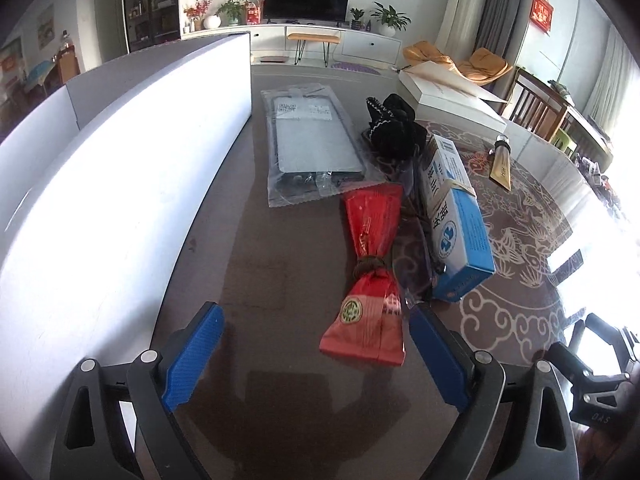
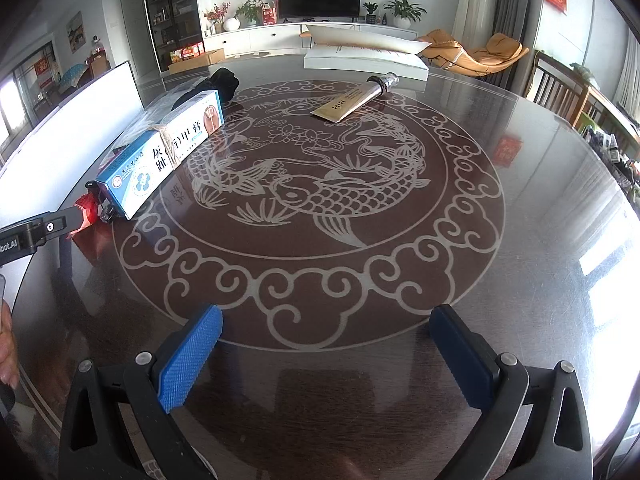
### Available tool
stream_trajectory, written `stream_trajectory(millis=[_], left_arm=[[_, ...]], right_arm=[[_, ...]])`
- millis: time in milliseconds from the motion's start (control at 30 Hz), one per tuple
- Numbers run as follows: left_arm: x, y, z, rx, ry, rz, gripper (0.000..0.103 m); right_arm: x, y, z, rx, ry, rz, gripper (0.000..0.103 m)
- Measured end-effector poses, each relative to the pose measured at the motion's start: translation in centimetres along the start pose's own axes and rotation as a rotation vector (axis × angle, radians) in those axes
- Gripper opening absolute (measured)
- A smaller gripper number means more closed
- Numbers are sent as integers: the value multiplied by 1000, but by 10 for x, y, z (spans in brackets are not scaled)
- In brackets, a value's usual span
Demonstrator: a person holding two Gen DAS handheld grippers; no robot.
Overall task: Organize objects
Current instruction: 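Close the left gripper on the red wrapped candy bag, then lift the red candy bag off the table with the left gripper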
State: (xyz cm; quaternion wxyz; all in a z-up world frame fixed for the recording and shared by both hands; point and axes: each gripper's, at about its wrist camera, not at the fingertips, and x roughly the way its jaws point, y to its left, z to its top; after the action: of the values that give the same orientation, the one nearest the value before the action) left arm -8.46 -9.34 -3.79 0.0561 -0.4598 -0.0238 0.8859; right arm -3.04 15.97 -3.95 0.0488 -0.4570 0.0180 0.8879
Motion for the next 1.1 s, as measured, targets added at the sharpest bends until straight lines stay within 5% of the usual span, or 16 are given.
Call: stream_trajectory(millis=[100,167,233,333,567,600,700,733,1100], left_arm=[[12,-13,4,50,3,-31,86],[12,-27,4,115,-22,-45,67],[9,-39,3,151,-25,-79,37],[-1,-47,-7,170,-32,-63,30],[-32,-39,-54,131,-9,-77,31],[-34,-37,-56,126,-6,-77,36],[-34,-32,-55,107,5,-96,75],[-34,-30,-52,100,-3,-87,79],[-10,-25,-33,104,-6,39,81]], right_arm=[[0,0,0,0,0,0,103],[-1,0,0,0,0,0,103],[0,0,0,0,0,0,103],[0,0,0,1,0,-1,103],[0,0,0,1,0,-1,103],[0,0,0,1,0,-1,103],[-2,0,0,1,0,-1,103],[-3,0,1,1,0,-1,103],[1,0,-1,2,0,-2,103]])
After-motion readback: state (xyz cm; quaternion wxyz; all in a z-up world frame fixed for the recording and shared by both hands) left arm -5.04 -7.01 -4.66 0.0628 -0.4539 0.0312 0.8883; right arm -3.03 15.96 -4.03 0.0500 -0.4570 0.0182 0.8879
